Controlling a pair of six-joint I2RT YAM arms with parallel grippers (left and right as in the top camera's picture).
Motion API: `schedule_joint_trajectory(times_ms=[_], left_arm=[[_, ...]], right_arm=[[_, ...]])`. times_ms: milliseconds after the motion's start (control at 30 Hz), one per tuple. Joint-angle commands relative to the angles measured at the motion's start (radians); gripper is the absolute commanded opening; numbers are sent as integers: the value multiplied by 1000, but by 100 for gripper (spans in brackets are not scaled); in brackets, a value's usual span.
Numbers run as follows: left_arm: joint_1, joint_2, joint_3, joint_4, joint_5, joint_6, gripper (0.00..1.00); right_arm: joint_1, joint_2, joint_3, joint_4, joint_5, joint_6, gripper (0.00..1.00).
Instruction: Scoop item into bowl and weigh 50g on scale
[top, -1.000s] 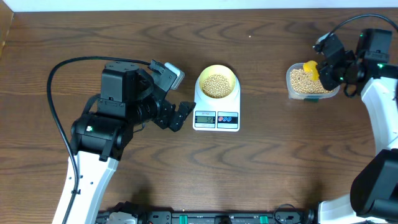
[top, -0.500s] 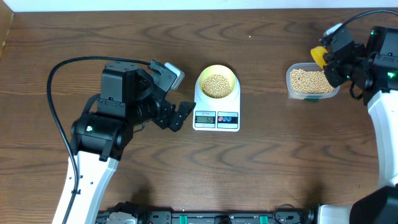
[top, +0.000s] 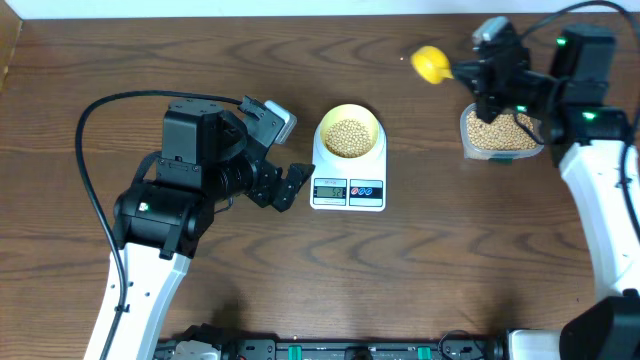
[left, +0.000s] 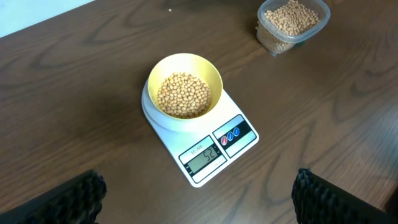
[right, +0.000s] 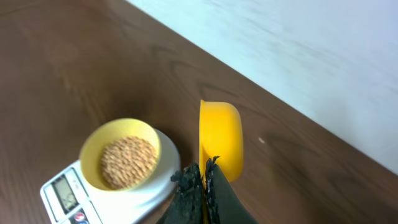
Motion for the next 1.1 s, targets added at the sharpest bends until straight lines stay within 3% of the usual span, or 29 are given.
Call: schedule_joint_trajectory(times_ms=[0, 333, 533, 1067], left_arm=[[5, 4, -5, 1, 8, -2, 98], [5, 4, -5, 1, 8, -1, 98], [5, 4, -5, 1, 8, -2, 98], [5, 4, -5, 1, 8, -2, 98]], right_arm=[[83, 36, 0, 31, -37, 13, 1], [263, 144, 0, 111, -14, 12, 1], [335, 162, 0, 105, 168, 12, 1], [347, 208, 0, 27, 185, 4, 1]])
